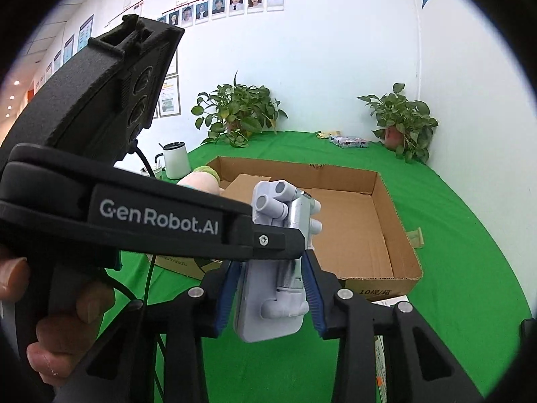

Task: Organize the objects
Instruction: 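Close both grippers on the phone stand and lift it, then carry the phone stand into the tray beside the hair dryer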

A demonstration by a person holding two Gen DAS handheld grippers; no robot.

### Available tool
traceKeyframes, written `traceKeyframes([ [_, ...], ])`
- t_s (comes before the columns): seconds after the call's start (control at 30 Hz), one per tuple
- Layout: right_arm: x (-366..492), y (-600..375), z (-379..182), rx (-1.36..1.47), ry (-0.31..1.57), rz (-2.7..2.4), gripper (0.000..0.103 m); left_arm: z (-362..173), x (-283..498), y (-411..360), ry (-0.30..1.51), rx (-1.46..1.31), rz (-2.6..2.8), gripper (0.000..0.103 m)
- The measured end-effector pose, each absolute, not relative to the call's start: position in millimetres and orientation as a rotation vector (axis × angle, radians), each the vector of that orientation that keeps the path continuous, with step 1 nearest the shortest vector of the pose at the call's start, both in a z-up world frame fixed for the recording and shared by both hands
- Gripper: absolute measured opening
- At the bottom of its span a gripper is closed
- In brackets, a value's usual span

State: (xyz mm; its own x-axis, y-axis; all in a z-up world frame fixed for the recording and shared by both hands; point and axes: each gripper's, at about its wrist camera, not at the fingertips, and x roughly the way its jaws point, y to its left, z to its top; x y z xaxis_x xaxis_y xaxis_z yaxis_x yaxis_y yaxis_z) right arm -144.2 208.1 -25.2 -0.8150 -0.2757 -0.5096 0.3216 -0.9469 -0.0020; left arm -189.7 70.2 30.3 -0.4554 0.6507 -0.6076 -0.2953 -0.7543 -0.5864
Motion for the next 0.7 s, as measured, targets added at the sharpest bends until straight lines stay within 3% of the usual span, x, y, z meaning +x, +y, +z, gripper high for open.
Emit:
traceKeyframes([
  [0.47, -196, 206, -19, 0.765, 0.106, -2.712, 0.036, 43, -251, 71, -0.525, -1.213, 2.215, 0.02],
  [0.7, -236, 209, -34, 0.876, 0.048, -2.647, 0.036, 12, -297, 73, -0.567, -1.329, 2.171, 0.02],
])
